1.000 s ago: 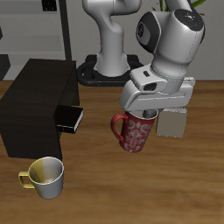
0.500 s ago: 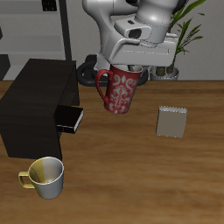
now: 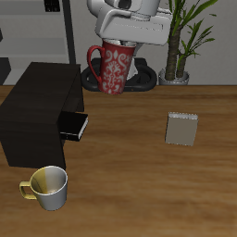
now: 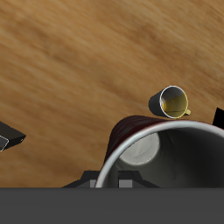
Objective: Black book top region shelf and red mug top shelf
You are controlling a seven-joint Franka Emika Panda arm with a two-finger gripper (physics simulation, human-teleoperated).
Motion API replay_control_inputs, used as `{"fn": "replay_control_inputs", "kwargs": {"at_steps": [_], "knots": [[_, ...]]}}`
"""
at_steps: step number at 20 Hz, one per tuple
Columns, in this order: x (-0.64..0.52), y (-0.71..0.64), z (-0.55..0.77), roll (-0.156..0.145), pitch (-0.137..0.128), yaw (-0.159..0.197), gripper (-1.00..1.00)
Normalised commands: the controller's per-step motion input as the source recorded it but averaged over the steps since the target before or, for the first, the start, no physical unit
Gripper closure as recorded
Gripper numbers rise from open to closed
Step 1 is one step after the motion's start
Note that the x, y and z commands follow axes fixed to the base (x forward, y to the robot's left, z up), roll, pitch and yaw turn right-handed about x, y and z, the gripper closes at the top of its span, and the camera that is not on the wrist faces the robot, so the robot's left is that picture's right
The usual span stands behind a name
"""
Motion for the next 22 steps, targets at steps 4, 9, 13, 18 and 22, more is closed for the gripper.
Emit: {"fn": "replay_control_inputs", "kwargs": {"at_steps": [4, 9, 13, 18, 22], "knots": [[-0.27, -0.29, 0.19, 0.063, 0.029, -0.009, 1.0], [-0.31, -0.4, -0.01, 0.075, 0.073, -0.075, 1.0], [-0.46, -0.29, 0.04, 0.044, 0.043, 0.033, 1.0], [-0.25, -0.32, 0.04, -0.037, 0.013, -0.005, 1.0], [-0.17, -0.38, 0.11, -0.034, -0.005, -0.032, 1.0]]}}
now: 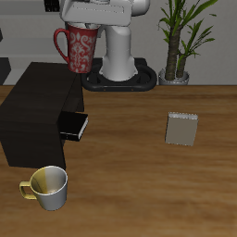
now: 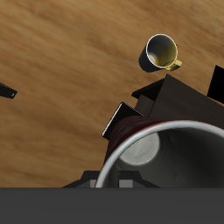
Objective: Black book top region shelf and red mug top shelf
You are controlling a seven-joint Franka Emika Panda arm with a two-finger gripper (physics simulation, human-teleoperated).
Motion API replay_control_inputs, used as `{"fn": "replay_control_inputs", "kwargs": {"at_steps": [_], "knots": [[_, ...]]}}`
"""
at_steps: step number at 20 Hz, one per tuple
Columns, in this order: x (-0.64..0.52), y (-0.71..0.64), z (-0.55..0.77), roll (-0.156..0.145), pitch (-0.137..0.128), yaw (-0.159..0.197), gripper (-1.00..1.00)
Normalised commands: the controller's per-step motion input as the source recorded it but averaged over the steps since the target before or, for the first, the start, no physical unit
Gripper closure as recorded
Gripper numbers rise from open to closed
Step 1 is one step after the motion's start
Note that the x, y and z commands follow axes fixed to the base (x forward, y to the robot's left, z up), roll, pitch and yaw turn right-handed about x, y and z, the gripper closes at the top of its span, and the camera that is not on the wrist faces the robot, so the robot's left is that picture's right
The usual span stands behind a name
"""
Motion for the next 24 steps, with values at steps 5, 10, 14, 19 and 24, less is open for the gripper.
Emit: {"fn": "replay_control_inputs", "kwargs": {"at_steps": [5, 10, 14, 19, 24], "knots": [[0.01, -0.41, 0.06, 0.062, 0.051, -0.004, 1.0], [0.12, -0.51, -0.01, 0.067, 0.042, -0.029, 1.0], [0.15, -0.68, 0.1, 0.16, 0.113, -0.072, 1.0], [0.23, -0.6, -0.17, 0.031, 0.088, -0.122, 1.0], [0.04, -0.34, -0.24, 0.073, 0.089, -0.104, 1.0]]}}
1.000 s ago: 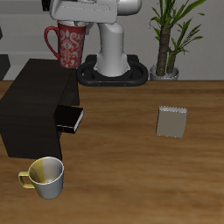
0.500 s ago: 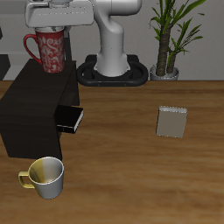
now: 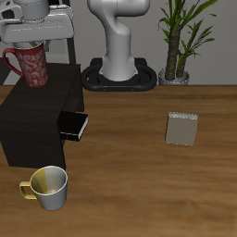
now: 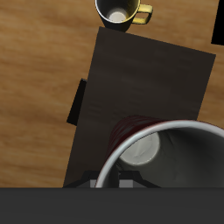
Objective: Black book top region shelf and red mug top shelf
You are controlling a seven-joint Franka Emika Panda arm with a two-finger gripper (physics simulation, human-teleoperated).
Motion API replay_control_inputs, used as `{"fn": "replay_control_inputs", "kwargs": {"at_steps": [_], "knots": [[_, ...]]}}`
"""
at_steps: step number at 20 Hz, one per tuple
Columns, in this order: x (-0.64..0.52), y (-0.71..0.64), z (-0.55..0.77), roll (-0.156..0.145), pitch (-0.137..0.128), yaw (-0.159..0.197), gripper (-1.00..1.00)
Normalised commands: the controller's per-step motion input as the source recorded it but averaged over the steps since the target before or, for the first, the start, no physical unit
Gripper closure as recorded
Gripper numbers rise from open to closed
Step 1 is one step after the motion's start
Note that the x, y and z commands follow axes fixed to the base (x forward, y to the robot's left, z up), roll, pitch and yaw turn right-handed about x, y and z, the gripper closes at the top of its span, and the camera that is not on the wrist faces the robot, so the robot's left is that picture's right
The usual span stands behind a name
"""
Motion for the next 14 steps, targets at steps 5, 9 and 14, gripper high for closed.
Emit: {"fn": "replay_control_inputs", "kwargs": {"at_steps": [5, 9, 14], "knots": [[0.06, 0.15, -0.19, 0.068, 0.044, 0.009, 1.0], [0.09, 0.22, -0.2, 0.039, 0.039, 0.027, 1.0], [-0.01, 0.02, -0.13, 0.006, 0.009, -0.002, 1.0]]}}
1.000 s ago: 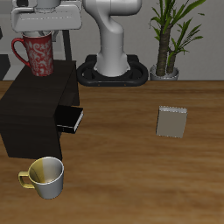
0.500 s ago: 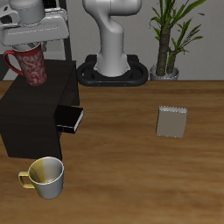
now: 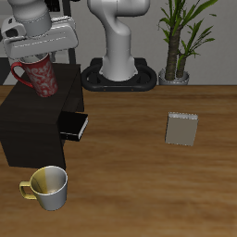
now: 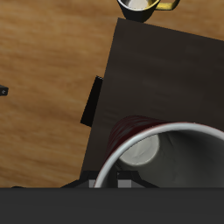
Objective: Black book top region shelf and red mug top shelf
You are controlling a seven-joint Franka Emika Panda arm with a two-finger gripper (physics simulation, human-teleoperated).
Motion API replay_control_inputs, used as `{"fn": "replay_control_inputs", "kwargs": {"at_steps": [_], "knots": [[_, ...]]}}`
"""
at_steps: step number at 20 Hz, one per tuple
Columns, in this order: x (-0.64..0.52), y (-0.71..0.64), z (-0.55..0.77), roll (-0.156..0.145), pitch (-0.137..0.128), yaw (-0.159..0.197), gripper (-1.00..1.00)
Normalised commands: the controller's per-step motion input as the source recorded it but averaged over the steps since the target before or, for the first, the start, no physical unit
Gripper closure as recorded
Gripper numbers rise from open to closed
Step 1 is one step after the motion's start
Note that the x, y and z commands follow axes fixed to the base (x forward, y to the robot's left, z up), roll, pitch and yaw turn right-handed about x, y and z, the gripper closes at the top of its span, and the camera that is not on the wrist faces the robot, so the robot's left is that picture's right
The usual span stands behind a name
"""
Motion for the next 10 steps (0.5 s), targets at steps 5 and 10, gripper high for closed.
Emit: {"fn": "replay_control_inputs", "kwargs": {"at_steps": [5, 10], "knots": [[0.03, -0.1, -0.26, -0.008, 0.033, -0.023, 1.0], [0.07, -0.03, -0.25, -0.006, 0.03, -0.037, 1.0]]}}
